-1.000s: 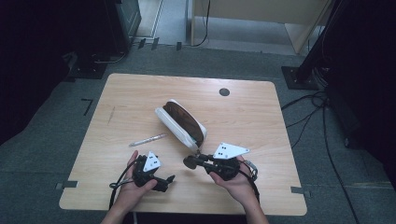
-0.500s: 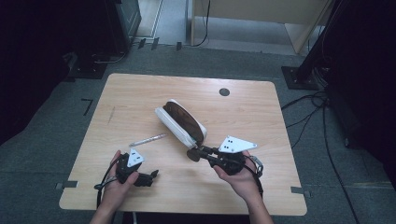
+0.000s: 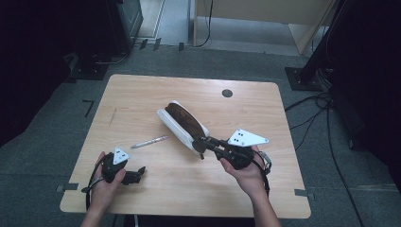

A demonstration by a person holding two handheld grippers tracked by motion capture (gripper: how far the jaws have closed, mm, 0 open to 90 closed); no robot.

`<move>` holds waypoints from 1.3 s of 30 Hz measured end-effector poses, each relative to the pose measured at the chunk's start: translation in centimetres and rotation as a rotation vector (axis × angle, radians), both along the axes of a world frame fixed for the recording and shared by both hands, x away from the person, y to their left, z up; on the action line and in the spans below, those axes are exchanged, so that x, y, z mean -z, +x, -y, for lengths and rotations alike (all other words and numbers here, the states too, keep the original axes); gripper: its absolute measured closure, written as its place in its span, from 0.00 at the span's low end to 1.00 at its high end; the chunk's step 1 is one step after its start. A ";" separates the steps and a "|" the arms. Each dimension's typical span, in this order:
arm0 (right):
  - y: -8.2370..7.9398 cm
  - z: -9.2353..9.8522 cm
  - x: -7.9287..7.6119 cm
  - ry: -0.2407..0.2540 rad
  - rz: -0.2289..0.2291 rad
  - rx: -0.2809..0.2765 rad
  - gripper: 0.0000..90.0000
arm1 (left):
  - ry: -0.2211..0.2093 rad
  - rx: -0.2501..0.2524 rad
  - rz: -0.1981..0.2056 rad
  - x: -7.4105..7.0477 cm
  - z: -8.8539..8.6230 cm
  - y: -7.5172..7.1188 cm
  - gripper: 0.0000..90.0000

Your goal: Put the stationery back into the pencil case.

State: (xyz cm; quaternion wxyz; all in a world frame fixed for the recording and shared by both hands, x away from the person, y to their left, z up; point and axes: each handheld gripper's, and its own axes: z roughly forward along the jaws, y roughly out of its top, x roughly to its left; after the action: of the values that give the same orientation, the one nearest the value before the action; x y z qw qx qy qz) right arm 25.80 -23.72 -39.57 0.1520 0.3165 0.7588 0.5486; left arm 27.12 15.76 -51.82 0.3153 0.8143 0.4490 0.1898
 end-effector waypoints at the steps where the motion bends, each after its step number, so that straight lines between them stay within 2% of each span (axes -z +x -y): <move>1: 0.1 0.0 -0.1 0.002 0.007 0.005 0.88 | -0.002 -0.008 -0.002 0.0 -0.3 0.1 0.02; 10: 1.5 0.1 -1.1 0.018 0.025 0.064 0.88 | -0.013 -0.055 -0.007 0.1 -2.3 0.6 0.02; 13: 2.3 -0.3 -0.9 -0.001 0.028 0.078 0.88 | -0.012 -0.089 -0.006 0.1 -3.0 0.7 0.02; 22: 4.5 -2.1 0.8 -0.034 -0.004 0.100 0.88 | -0.012 -0.085 -0.004 0.1 -3.3 0.9 0.02; 25: 4.9 -2.9 1.2 -0.071 -0.004 0.113 0.88 | -0.010 -0.086 -0.004 0.1 -3.3 1.0 0.02; 32: 6.0 -4.0 2.4 -0.142 -0.040 0.124 0.88 | -0.011 -0.087 -0.004 0.1 -3.3 1.0 0.02; 39: 6.6 -5.4 3.2 -0.259 -0.093 0.122 0.88 | -0.013 -0.088 -0.004 0.1 -3.2 1.1 0.02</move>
State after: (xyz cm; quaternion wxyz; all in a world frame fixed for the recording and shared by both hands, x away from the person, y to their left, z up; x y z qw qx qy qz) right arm 32.44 -18.35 -42.77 0.1891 0.3649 0.8088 0.4206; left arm 28.19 19.00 -51.89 0.3111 0.7920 0.4861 0.1990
